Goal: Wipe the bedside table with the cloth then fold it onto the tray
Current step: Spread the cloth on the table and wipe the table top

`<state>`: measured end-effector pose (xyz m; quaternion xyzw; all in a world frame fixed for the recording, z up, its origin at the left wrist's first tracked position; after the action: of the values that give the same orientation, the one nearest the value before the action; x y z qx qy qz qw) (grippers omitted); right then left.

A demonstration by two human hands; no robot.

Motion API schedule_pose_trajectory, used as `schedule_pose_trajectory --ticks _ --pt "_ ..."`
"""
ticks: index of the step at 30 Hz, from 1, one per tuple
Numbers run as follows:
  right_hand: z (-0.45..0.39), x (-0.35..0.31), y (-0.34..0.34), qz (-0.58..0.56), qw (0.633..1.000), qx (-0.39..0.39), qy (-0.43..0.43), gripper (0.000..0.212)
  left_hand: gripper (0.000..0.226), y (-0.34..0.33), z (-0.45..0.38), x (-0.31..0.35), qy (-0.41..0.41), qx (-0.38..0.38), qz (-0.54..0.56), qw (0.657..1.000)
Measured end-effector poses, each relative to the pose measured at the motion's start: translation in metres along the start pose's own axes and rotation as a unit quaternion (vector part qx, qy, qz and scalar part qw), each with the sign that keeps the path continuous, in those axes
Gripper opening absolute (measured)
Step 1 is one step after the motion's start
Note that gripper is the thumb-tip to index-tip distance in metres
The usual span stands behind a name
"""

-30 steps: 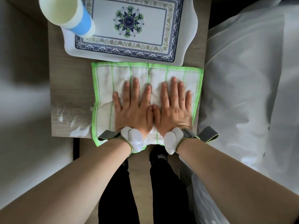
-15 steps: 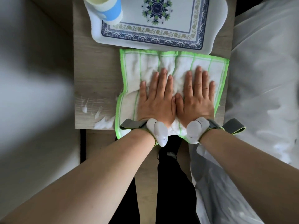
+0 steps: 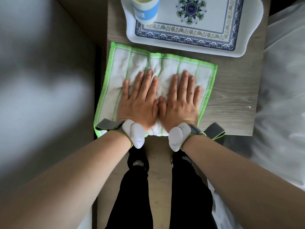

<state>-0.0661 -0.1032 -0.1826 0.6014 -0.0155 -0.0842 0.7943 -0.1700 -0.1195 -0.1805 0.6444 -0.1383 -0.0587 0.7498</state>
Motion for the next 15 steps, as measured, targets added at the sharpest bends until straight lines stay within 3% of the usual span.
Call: schedule_pose_trajectory --ticks 10,15 --pt "0.023 -0.08 -0.012 -0.008 0.999 -0.02 0.048 0.068 0.056 0.003 0.042 -0.063 0.048 0.0 0.02 0.999" --pt "0.025 -0.089 -0.016 -0.009 0.998 -0.027 0.057 0.068 0.056 0.005 0.045 -0.07 0.061 0.013 0.039 0.997"
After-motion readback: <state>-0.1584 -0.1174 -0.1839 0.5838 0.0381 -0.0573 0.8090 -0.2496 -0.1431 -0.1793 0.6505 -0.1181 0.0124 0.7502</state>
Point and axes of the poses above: each hand's wrist, its own z-axis away from the middle knuckle, its own y-axis out of the back of the hand, x = y × z, the point moved 8 cm from there along -z, towards the middle knuckle, and after that the axes turned 14 degrees about -y, right-handed, at the moved point
